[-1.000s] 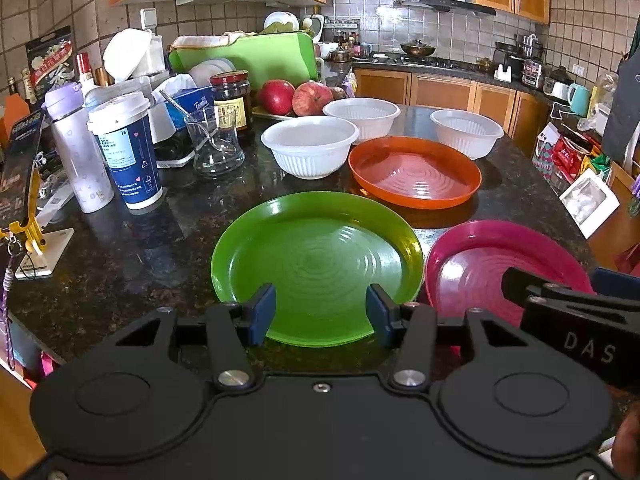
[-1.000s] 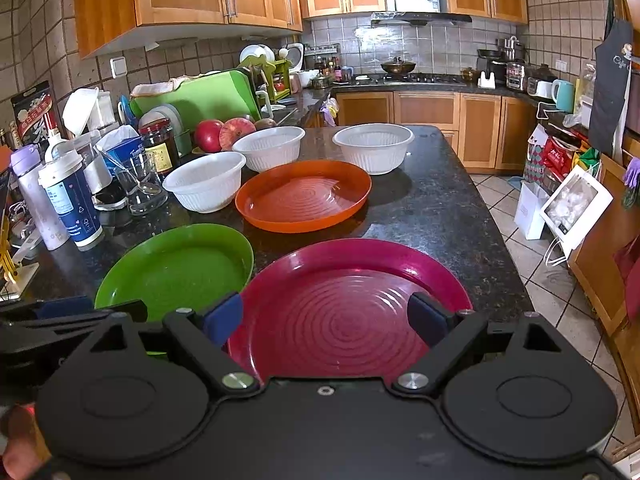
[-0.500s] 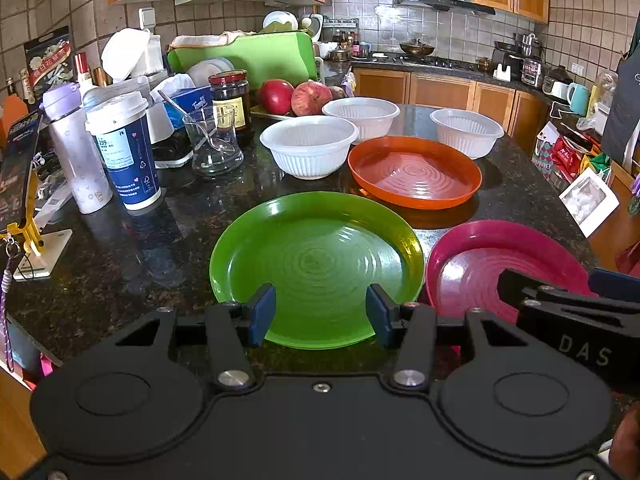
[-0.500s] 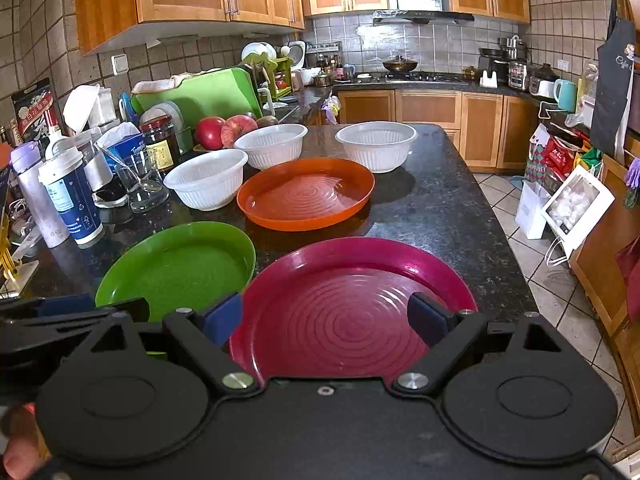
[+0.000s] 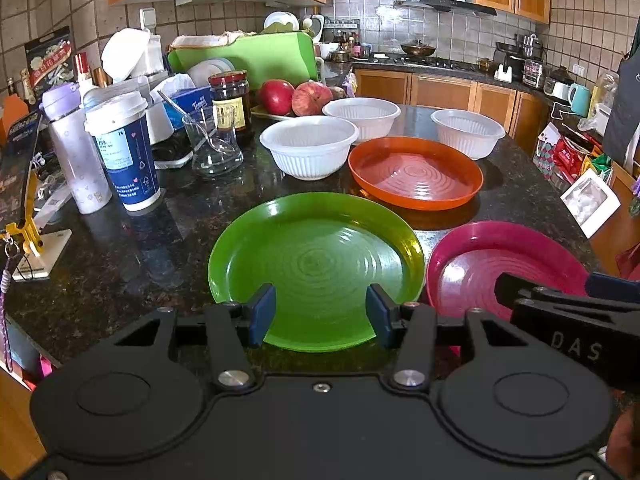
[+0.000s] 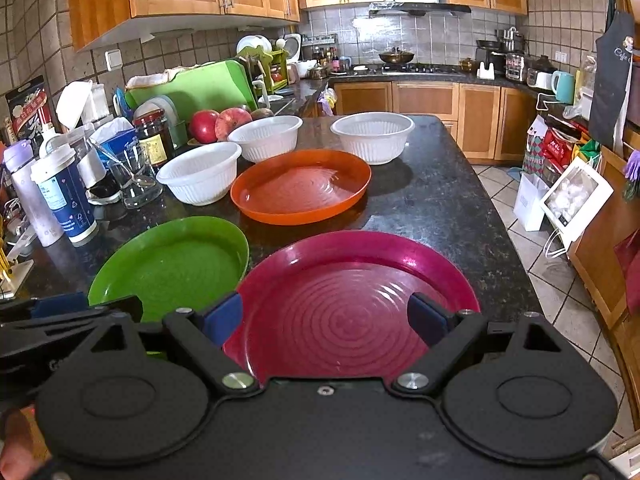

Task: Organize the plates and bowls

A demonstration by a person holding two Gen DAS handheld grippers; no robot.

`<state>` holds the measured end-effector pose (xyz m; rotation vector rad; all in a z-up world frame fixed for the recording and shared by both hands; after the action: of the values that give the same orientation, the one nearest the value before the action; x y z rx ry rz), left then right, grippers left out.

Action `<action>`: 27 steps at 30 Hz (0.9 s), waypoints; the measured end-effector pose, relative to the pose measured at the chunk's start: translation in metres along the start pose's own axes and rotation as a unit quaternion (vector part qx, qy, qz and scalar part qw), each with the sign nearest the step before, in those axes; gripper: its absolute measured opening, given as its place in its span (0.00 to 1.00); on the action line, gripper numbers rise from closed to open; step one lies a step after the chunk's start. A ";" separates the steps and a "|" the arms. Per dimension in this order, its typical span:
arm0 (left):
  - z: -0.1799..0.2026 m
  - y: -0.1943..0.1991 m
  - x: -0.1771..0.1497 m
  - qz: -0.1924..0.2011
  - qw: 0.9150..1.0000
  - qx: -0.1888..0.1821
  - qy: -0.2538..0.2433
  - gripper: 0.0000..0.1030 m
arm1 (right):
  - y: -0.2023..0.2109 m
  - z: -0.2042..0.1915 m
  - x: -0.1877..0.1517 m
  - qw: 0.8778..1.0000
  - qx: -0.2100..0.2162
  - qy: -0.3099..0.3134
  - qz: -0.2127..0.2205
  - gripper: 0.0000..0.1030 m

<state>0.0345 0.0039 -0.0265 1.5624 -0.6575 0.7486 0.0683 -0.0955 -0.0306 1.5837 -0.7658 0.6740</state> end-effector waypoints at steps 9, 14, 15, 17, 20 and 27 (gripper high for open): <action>0.003 0.012 0.005 0.052 0.999 0.013 0.009 0.55 | 0.005 0.001 0.005 0.999 -0.005 0.003 0.045 0.92; 0.003 0.013 0.010 0.057 0.998 0.002 0.015 0.55 | 0.006 -0.002 0.007 0.997 -0.017 0.023 0.070 0.92; 0.002 0.013 0.010 0.057 0.998 0.004 0.017 0.55 | 0.007 -0.002 0.008 0.997 -0.014 0.022 0.074 0.92; 0.001 0.013 0.011 0.059 0.998 0.008 0.022 0.55 | 0.009 -0.001 0.011 0.996 -0.005 0.018 0.084 0.92; 0.000 0.012 0.012 0.064 0.997 0.020 0.022 0.55 | 0.011 -0.006 0.016 0.992 0.008 0.044 0.115 0.92; -0.009 0.009 0.014 0.064 0.997 0.034 0.032 0.55 | 0.005 -0.027 0.023 0.984 -0.004 0.118 0.133 0.92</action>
<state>0.0354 0.0121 -0.0097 1.5631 -0.6956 0.9218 0.0780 -0.0714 -0.0059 1.3748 -0.8082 1.0315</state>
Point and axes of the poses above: each gripper's, at about its wrist camera, not at the fingertips, and y roughly against the way its jaws point, z to its right, x to its top, the point moved 4 cm from there along -y, roughly the way its jaws point, and after that the axes turned 4 degrees about x, right-handed, at the moved point
